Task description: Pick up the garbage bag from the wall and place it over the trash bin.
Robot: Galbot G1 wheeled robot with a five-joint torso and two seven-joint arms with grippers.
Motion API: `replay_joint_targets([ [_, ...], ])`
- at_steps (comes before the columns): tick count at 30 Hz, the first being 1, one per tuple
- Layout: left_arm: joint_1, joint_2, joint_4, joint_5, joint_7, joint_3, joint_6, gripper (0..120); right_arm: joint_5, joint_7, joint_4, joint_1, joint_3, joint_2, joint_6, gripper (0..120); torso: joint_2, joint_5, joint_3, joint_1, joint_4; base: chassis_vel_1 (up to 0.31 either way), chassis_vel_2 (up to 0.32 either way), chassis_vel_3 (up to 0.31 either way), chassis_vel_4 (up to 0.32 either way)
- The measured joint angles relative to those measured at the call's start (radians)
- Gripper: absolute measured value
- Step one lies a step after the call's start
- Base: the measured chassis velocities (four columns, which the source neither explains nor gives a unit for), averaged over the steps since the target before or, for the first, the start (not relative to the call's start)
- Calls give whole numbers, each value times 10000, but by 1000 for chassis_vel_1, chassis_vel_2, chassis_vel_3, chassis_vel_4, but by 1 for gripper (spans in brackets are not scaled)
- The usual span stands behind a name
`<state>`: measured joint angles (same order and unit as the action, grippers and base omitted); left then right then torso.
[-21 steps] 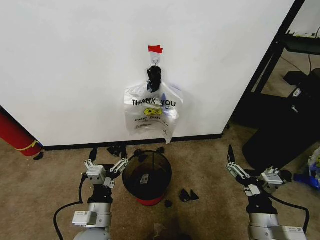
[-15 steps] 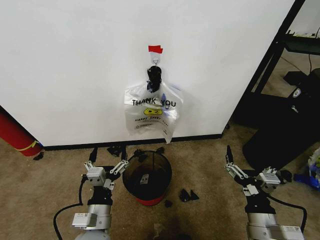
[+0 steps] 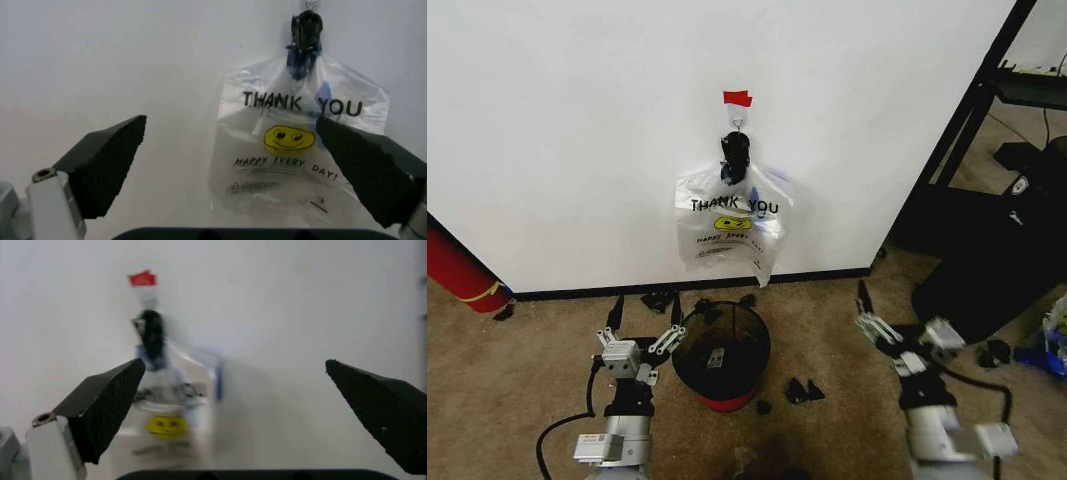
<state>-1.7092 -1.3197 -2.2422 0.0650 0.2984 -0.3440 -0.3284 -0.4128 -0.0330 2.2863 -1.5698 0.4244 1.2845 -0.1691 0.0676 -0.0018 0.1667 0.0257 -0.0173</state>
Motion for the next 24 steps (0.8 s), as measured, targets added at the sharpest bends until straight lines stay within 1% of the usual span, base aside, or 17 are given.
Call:
replay_joint_targets([
  [1, 0, 0, 0, 0, 0, 0, 0, 100, 0, 0, 0, 0, 0, 0, 0, 100, 0, 0, 0, 0, 0, 0, 0, 0, 0],
  [4, -192, -147, -65, -133, 5, -66, -100, 100, -1917, 329, -507, 1301, -746, -709, 601, 100, 0, 0, 0, 0, -1, 0, 0, 0, 0],
  [6, -250, -199, -93, -172, 7, -138, -128, 100, -2900, 615, -898, 2036, -1112, -1063, 876, 100, 0, 0, 0, 0, 0, 0, 0, 0, 0],
  [7, -250, -199, -93, -172, 7, -138, -128, 100, -2900, 615, -898, 2036, -1112, -1063, 876, 100, 0, 0, 0, 0, 0, 0, 0, 0, 0],
  [9, -304, -291, -100, -191, 7, -242, -150, 100, -3973, 954, -1336, 2813, -1569, -1400, 1189, 100, 0, -2, 0, 0, -4, 0, 0, 0, 0],
  [11, -338, -359, -99, -201, 7, -313, -159, 100, -4677, 1182, -1728, 3544, -1980, -1553, 1412, 100, 0, -2, 0, 0, -5, 0, 0, 0, 0],
  [12, -357, -396, -94, -209, 7, -343, -164, 100, -4931, 1251, -1925, 3886, -2161, -1574, 1500, 100, 0, -2, 0, 0, -2, 0, 0, 0, 0],
  [14, -421, -494, -77, -246, 8, -408, -185, 100, -5592, 1292, -2772, 5061, -2794, -1452, 1679, 100, 0, -3, 1, 1, 0, 0, 0, 0, 0],
  [15, -421, -494, -77, -246, 8, -408, -185, 100, -5592, 1292, -2772, 5061, -2794, -1452, 1679, 100, 0, -3, 1, 1, 0, 0, 0, 0, 0],
  [18, -496, -590, -70, -294, 9, -464, -202, 100, -6125, 1263, -3793, 6199, -3321, -1040, 1760, 100, 0, -3, 1, 1, -1, 0, 0, 0, 0],
  [19, -510, -607, -61, -303, 7, -475, -204, 100, -6256, 1251, -4069, 6459, -3418, -904, 1779, 100, -1, -2, 1, 1, 2, 0, 0, 0, 0],
  [20, -525, -637, -47, -314, 8, -490, -209, 100, -6366, 1251, -4342, 6717, -3510, -777, 1789, 100, 0, -4, 1, 1, -2, 0, 0, 0, 0],
  [22, -550, -696, 2, -335, 10, -520, -231, 100, -6585, 1263, -5098, 7405, -3675, -429, 1812, 100, 0, -5, 1, 1, -1, 0, 0, 0, 0],
  [24, -553, -705, 13, -337, 10, -524, -236, 100, -6603, 1270, -5222, 7499, -3691, -360, 1820, 100, 0, -5, 1, 1, -1, 0, 0, 0, 0],
])
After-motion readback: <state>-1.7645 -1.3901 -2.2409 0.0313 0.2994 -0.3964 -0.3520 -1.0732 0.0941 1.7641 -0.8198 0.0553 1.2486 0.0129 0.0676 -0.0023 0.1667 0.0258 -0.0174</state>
